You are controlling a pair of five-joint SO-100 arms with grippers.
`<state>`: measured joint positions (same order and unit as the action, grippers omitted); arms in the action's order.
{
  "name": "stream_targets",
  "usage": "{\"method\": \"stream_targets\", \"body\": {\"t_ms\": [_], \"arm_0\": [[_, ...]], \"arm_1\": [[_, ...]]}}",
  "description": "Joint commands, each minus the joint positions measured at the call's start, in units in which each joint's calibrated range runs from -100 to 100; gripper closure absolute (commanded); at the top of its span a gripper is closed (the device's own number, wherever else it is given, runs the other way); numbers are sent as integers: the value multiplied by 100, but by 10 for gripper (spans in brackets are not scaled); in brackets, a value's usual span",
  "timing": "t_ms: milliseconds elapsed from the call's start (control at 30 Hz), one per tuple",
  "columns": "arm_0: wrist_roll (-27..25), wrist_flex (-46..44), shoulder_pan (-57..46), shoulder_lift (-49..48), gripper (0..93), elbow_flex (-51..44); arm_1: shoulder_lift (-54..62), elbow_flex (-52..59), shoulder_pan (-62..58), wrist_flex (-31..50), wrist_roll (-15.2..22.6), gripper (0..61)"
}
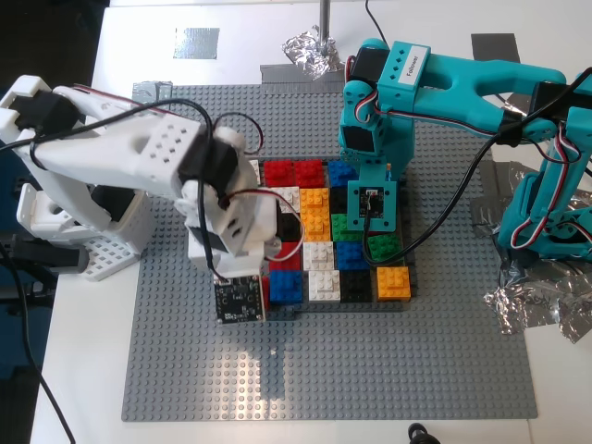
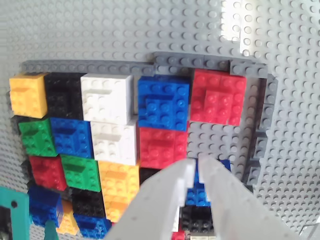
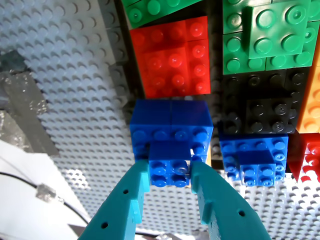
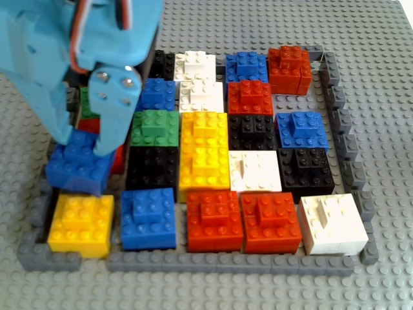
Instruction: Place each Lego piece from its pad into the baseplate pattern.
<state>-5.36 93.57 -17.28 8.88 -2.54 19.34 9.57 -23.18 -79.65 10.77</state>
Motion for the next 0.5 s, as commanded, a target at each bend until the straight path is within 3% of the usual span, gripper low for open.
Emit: {"method": "stream_targets", "body": {"t_ms": [0,100,367,467], "arm_0": [[16,41,-126,-21,927,-220],[11,41,-133,-55,927,-211],[20,17,-89,-21,927,-193],[20,-16,-75,-12,927,-184]], "arm_1": [[589,-1188,385,-937,-49,612],[976,-1558,1517,-1661,-411,612],[1576,-1603,4346,-1856,-1134,612],[1688,-1675,5253,-1873,-1192,612]]}}
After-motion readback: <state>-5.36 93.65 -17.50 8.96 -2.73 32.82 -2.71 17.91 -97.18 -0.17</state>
